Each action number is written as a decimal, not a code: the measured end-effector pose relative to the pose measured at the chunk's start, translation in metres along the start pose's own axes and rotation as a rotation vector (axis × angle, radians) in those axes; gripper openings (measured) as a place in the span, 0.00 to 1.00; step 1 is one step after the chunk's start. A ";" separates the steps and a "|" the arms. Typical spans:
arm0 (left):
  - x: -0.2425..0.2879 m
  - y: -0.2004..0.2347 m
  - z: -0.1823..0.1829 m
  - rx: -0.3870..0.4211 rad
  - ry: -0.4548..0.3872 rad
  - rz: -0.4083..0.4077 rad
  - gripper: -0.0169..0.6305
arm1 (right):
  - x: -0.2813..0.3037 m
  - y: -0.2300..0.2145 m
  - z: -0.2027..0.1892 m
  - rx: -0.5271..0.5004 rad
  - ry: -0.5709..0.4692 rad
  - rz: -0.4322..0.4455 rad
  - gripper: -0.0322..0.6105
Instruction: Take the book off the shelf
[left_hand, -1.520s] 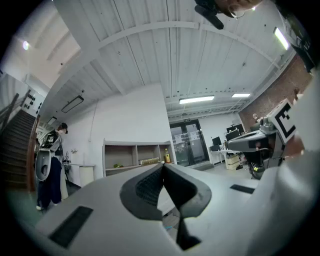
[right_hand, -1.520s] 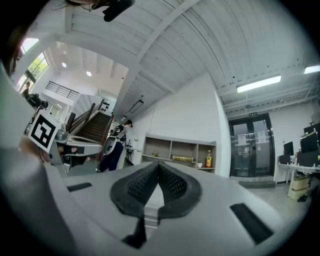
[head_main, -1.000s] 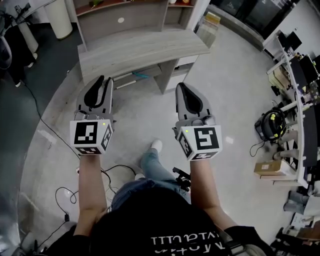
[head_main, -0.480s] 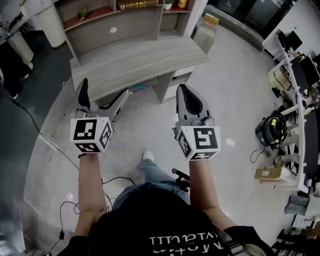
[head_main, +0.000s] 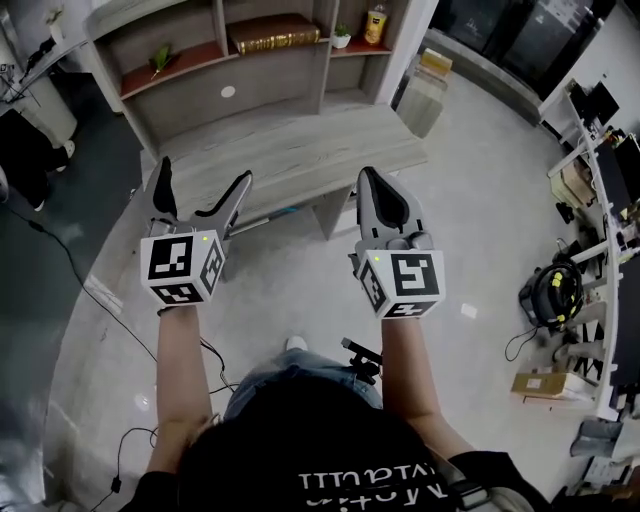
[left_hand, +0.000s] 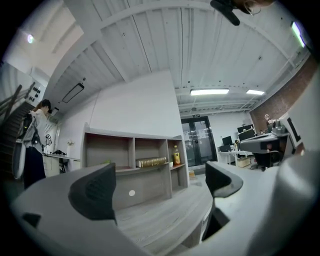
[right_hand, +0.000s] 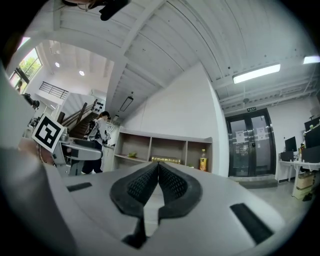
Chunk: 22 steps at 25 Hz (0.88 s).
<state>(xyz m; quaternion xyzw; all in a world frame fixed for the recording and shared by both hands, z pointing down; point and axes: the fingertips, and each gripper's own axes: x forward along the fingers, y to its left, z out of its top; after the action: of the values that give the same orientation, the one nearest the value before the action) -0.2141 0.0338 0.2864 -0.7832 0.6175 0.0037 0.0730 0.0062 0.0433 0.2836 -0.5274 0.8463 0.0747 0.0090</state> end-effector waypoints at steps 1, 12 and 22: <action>0.005 0.000 0.002 0.005 -0.003 0.008 0.87 | 0.004 -0.006 0.002 0.000 -0.006 -0.002 0.07; 0.054 -0.006 -0.002 0.039 0.000 -0.001 0.87 | 0.031 -0.040 -0.008 -0.004 -0.008 -0.019 0.07; 0.119 0.002 -0.002 0.093 0.003 -0.014 0.87 | 0.078 -0.073 -0.011 0.000 -0.030 -0.044 0.08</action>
<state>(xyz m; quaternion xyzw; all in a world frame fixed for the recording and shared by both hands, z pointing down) -0.1878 -0.0818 0.2773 -0.7832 0.6116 -0.0269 0.1086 0.0379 -0.0593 0.2790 -0.5445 0.8344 0.0822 0.0233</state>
